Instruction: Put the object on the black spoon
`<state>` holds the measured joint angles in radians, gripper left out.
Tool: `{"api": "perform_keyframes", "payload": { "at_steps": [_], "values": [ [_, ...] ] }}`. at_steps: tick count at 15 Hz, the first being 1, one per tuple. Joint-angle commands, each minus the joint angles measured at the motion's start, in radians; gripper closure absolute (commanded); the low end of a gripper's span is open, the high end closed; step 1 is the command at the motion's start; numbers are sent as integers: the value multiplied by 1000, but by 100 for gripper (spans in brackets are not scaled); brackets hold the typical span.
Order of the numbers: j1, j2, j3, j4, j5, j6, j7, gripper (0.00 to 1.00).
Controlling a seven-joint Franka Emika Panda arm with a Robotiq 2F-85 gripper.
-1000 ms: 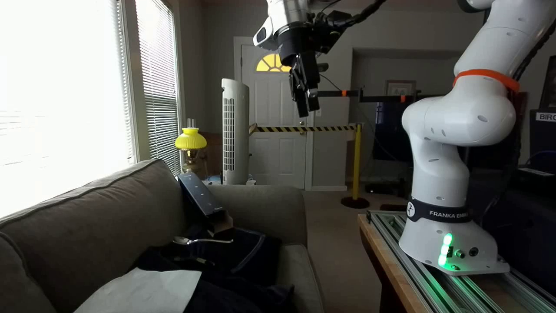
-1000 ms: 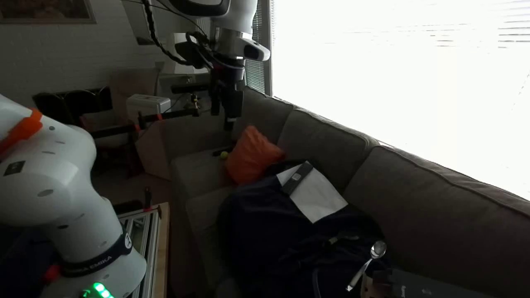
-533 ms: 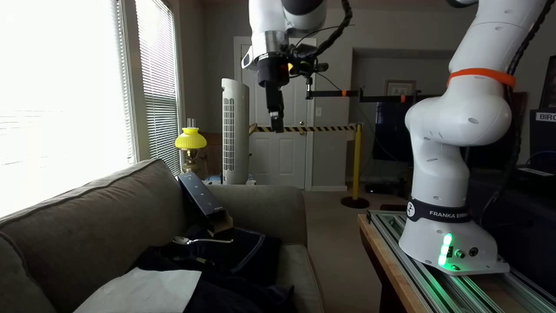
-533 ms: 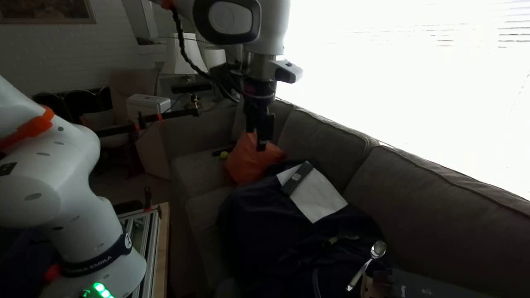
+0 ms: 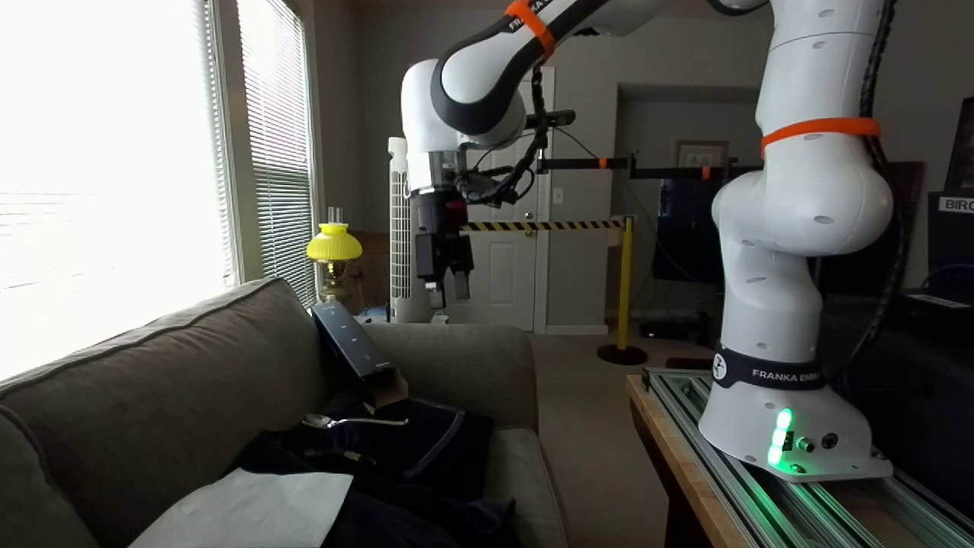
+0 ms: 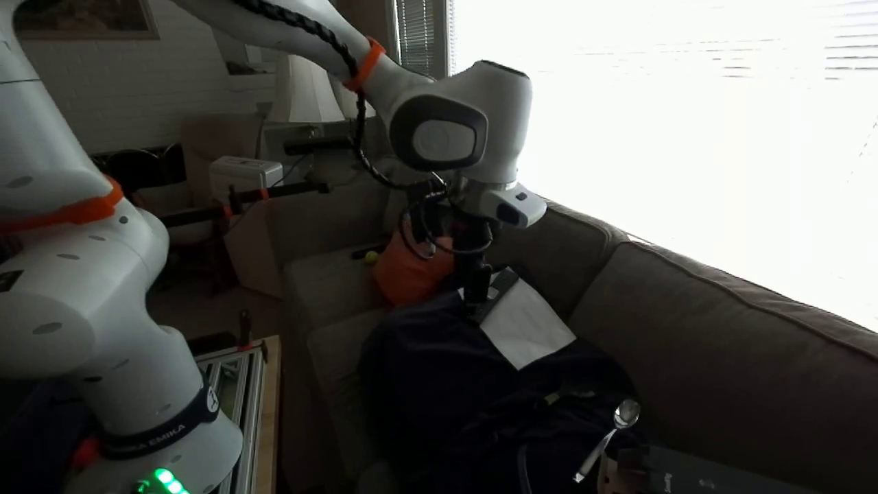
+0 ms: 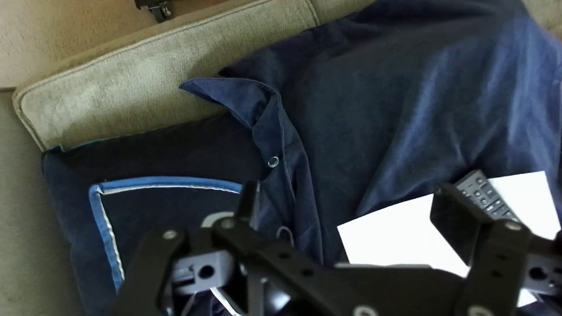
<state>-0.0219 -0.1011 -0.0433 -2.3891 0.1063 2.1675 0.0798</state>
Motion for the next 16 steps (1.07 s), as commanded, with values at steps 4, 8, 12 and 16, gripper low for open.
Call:
{"api": "perform_keyframes", "payload": {
  "at_steps": [4,8,12,16],
  "values": [
    [-9,180,1,-36,61,175,286,0],
    [-4,269,-11,-76,111,295,394,0],
    [19,348,-49,-111,44,467,518,0],
    [15,347,-51,-102,64,441,484,0]
  ]
}}
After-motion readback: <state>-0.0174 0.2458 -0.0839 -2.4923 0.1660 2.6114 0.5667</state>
